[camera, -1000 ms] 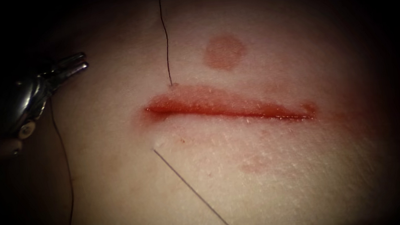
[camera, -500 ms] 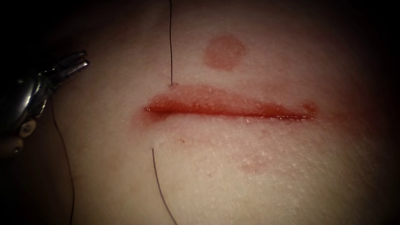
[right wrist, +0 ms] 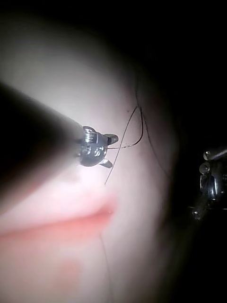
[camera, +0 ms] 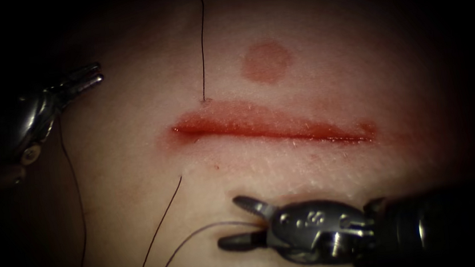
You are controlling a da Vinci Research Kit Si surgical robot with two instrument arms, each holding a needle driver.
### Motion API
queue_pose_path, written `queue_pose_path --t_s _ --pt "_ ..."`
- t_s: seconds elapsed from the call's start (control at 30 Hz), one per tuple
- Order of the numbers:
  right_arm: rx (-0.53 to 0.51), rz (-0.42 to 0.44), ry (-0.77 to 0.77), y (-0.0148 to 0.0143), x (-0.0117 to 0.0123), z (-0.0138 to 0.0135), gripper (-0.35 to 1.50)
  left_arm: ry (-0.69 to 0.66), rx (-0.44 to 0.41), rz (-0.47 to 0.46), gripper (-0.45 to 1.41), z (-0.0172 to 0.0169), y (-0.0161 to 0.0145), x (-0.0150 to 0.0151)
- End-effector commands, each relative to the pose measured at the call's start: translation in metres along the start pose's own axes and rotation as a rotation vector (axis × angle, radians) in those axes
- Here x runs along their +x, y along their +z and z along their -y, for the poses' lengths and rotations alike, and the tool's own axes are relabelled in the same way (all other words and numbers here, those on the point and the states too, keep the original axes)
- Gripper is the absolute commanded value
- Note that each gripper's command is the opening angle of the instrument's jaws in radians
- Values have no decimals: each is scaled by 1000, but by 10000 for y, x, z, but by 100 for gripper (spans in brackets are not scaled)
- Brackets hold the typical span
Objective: Wound Closure
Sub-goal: Use the right gripper to pull the suture through.
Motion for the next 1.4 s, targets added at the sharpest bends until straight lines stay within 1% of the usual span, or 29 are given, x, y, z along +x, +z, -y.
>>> queue_pose_path --t_s 0.03,0.13,0.2,0.23,0.3,0.37,0.43,0.5,0.53,0.57,0.63,0.7,0.73,0.77,0.8,0.83,0.87,0.9,0.93,1.0,1.13,1.17,1.2,1.23,1.27,1.3,1.33,1.37,1.4 --pt "87 32 -45 11 -6 10 148 -1 -4 -2 -35 1 2 -7" --pt "184 93 -80 -2 -12 31 148 -2 -8 -2 -35 1 -1 -7" --pt "305 165 -133 -36 -18 64 148 -5 -4 0 -35 3 1 -7" --pt "332 174 -149 -50 -17 73 148 -4 -2 0 -35 3 2 -7" --pt "371 168 -173 -71 -12 84 148 -3 1 1 -35 2 4 -7" --pt "397 138 -184 -98 -2 92 148 -2 3 1 -35 2 6 -8" --pt "412 98 -190 -122 6 96 148 -1 4 2 -35 2 7 -8" --pt "392 74 -199 -151 15 98 148 -1 6 3 -35 2 7 -8" --pt "376 53 -194 -173 24 97 148 -2 5 3 -35 2 6 -8" --pt "364 14 -184 -188 30 94 148 -2 5 3 -35 2 6 -8" --pt "368 -86 -160 -209 42 83 148 -2 5 3 -35 2 6 -8" --pt "371 -159 -138 -225 52 71 148 -2 6 3 -35 2 7 -8" --pt "389 -195 -128 -232 57 65 148 -1 6 3 -35 2 7 -8" --pt "432 -292 -92 -244 67 51 148 -1 6 3 -35 1 7 -8" --pt "451 -334 -75 -249 72 46 148 -1 6 3 -35 1 7 -8" --pt "493 -432 -47 -256 82 34 148 -1 5 3 -35 1 6 -8" --pt "514 -461 -26 -259 85 31 148 -1 5 3 -35 2 6 -8" --pt "553 -537 1 -263 91 22 148 -2 4 3 -35 2 5 -8" --pt "572 -615 30 -268 97 15 148 -2 4 3 -35 2 5 -7" --pt "560 -637 49 -271 101 9 148 -2 3 3 -35 2 4 -7" --pt "546 -632 84 -281 120 -3 148 -3 3 3 -35 2 5 -7" --pt "524 -655 85 -283 130 -9 148 -3 3 3 -35 3 5 -7" --pt "500 -668 47 -282 137 -15 148 -3 4 3 -35 3 5 -7" --pt "466 -661 27 -279 141 -19 146 -4 4 3 -35 3 6 -7" --pt "372 -595 -35 -267 150 -28 146 -3 6 3 -35 4 7 -8" --pt "350 -554 -64 -259 153 -30 146 -3 7 3 -35 3 8 -8" --pt "351 -518 -88 -251 155 -32 146 -2 7 3 -35 3 8 -8" --pt "370 -463 -110 -238 156 -32 141 -2 5 2 -35 3 8 -8" --pt "388 -419 -137 -227 156 -32 131 -2 5 2 -35 2 8 -8"
